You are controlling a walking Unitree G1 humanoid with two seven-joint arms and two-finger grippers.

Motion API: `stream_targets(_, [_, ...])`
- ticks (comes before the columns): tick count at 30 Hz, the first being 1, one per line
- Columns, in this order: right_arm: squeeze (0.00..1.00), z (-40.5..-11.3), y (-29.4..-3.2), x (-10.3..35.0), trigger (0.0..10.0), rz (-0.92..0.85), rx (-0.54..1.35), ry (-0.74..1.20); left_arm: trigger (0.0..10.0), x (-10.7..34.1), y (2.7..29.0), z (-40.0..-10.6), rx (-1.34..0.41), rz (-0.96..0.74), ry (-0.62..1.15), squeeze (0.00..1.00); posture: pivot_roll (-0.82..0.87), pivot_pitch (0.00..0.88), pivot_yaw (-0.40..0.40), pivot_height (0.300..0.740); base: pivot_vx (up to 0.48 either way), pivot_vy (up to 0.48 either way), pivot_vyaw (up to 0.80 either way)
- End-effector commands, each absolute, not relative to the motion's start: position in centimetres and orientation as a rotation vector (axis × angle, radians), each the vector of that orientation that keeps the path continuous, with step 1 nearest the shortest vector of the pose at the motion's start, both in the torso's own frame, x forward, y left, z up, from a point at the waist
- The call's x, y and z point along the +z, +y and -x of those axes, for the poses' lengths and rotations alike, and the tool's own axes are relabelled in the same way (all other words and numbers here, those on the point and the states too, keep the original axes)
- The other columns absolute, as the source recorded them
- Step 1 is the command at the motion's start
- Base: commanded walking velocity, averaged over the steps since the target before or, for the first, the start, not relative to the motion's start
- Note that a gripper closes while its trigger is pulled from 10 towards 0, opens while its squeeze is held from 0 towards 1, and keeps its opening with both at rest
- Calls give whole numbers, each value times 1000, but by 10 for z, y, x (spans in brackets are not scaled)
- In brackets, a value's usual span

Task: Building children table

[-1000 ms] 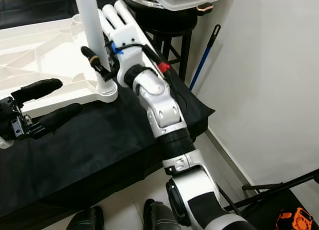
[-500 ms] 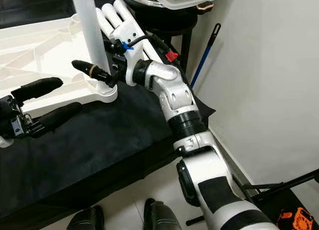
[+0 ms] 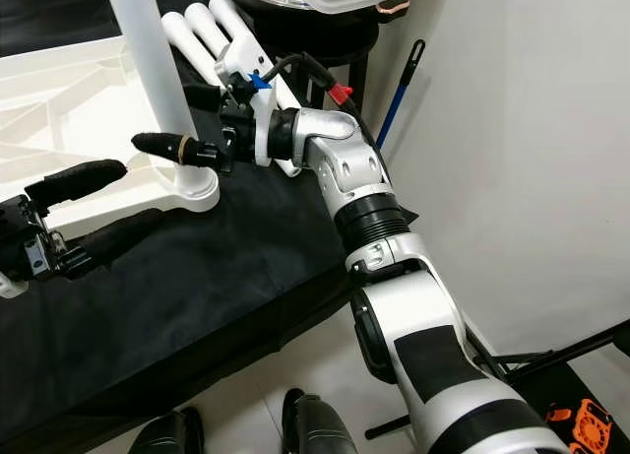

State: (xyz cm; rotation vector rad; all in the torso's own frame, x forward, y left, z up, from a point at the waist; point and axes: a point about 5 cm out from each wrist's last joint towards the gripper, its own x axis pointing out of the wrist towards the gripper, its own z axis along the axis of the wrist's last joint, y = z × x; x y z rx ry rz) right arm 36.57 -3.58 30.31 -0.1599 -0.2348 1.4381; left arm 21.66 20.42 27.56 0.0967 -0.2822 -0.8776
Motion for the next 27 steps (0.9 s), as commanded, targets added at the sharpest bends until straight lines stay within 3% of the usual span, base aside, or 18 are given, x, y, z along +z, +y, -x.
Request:
stream_targets(1, [0,-361,-31,297,10000,213,1538,-211,10000,274,200,-214,-906,-98,-265,0,59,295,-96,740,0,0,0])
stream_targets(9, [0,-355,-32,294,10000,236,1644,-217,10000,274,198,-214,-909,-93,-267,0,77,274,-92,740,0,0,0])
stream_targets(18, [0,-368,-54,308,10000,146,1463,-305,10000,272,198,-213,-902,-92,-269,0,92,229,-82,740,0,0,0])
stream_targets(27, [0,-366,-54,302,10000,82,1525,-277,10000,278,202,-219,-901,-108,-280,0,100,200,-68,740,0,0,0])
